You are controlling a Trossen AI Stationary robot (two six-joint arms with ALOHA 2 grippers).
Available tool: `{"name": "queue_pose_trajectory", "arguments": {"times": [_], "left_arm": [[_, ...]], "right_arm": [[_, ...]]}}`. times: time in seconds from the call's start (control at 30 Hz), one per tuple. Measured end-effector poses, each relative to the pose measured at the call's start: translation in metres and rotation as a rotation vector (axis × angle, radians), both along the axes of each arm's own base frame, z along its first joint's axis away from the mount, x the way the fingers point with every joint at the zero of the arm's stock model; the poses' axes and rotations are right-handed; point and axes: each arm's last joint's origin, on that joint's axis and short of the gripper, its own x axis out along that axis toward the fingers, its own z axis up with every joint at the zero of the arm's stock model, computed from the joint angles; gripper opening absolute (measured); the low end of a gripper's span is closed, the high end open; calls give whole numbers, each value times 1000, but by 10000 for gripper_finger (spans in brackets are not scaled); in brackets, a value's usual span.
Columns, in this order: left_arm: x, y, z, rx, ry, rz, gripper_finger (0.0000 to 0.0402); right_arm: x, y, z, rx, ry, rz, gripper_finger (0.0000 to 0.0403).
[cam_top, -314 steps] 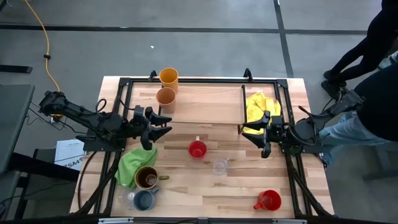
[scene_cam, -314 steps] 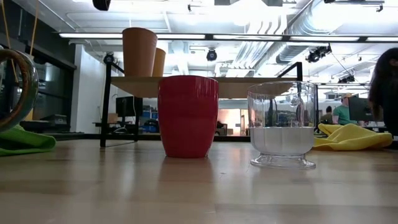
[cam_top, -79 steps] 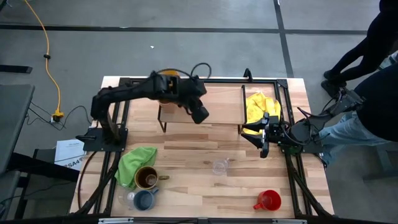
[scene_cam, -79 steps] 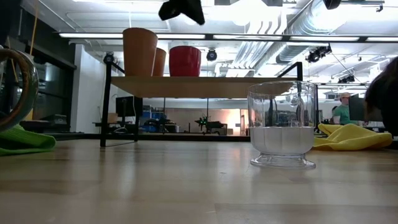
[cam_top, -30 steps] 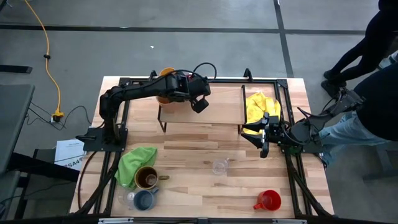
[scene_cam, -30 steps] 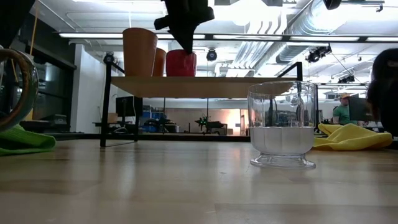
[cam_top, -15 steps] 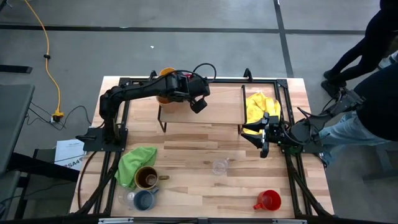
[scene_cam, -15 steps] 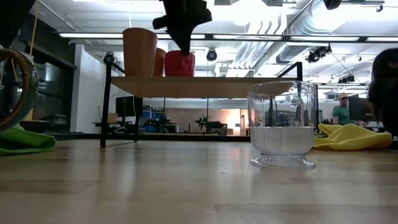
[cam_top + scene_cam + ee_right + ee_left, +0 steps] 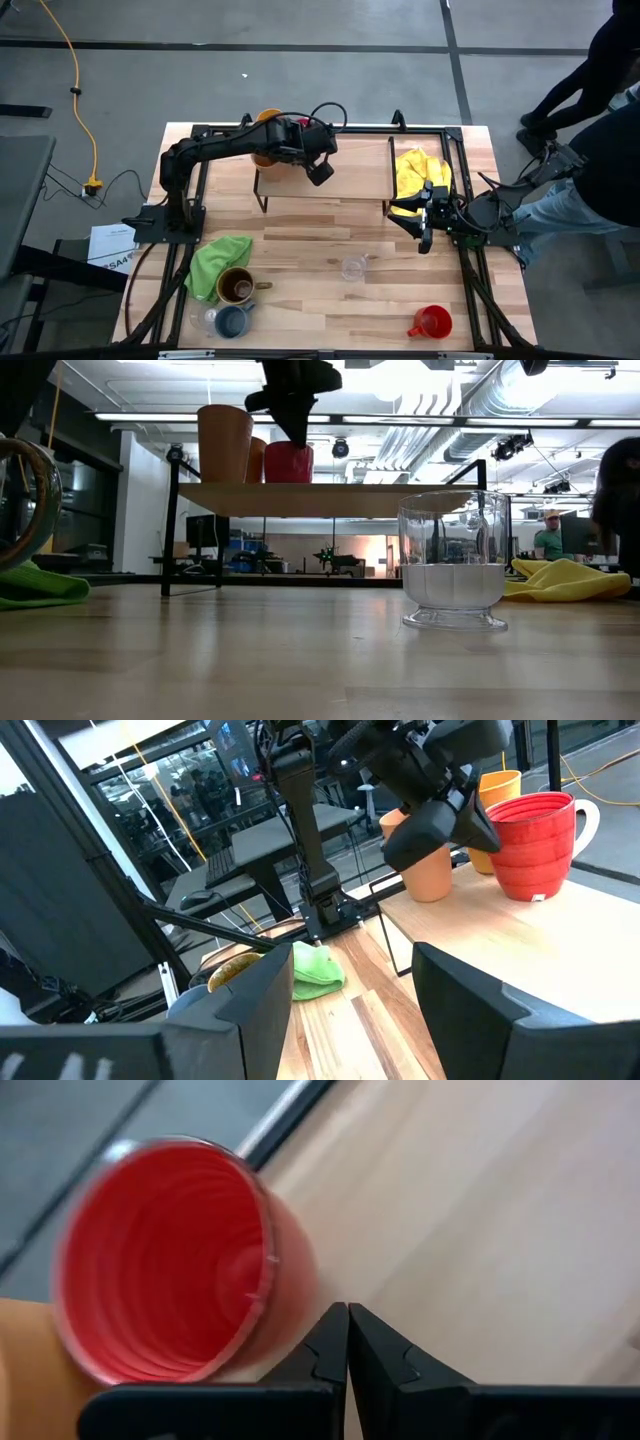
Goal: Stack small to large cups/mugs on shelf
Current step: Put the red and white mug on the shelf, then put the brown and green mug on the shelf
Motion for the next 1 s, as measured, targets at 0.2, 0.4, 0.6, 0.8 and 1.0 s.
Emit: {"name": "queue_pose_trajectory", "arguments": {"times": [0.2,0.4,0.6,0.8,1.0], "left_arm": [[4,-13,16,-75,-84,-76,0],[10,-40,49,-154,-240,-230,0],[13,-95,83,-220,-431,-483,0],[-3,-159,99,-209,-566,-640,0],[-36,-198,87,-118,-687,-510,0]], "right_arm": [[0,0,0,0,0,0,197],[0,0,0,0,0,0,197],[0,0,0,0,0,1,197],[0,1,-1,-4,8,18,197],[0,1,-1,-10,13,33,197]]}}
